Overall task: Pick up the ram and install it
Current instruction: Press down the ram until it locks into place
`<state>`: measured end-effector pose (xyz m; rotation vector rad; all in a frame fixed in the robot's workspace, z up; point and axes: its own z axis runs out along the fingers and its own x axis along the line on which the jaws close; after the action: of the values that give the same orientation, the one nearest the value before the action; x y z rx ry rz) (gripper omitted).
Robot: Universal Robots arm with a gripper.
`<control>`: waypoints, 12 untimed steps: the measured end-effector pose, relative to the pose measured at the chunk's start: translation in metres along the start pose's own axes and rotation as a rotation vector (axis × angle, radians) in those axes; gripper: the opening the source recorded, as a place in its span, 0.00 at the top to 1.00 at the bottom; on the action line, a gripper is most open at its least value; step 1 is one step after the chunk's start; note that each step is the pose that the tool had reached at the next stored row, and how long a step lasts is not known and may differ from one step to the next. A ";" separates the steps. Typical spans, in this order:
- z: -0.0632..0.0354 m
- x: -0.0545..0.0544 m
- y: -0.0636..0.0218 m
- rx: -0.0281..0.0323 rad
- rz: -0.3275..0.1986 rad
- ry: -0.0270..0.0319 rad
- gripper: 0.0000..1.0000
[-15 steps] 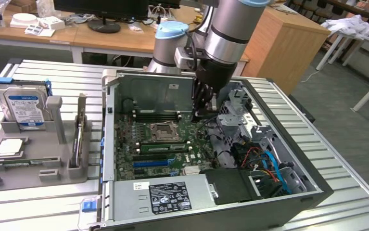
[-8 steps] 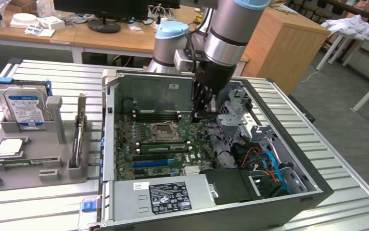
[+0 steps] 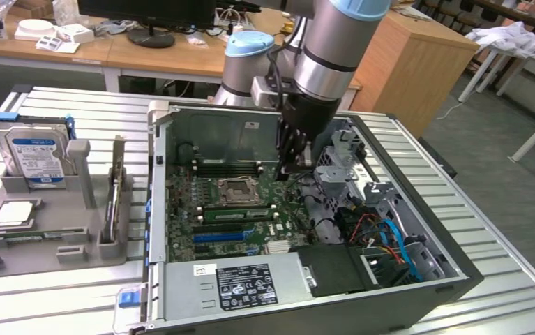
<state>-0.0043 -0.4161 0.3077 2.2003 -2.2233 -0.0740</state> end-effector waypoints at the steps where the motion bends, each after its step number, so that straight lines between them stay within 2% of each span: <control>1: 0.0009 0.000 0.0000 0.0000 0.000 0.0001 0.89; 12: 0.0105 0.000 -0.0004 0.0000 0.000 0.0000 0.89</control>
<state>-0.0043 -0.4161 0.2972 2.2003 -2.2233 -0.0740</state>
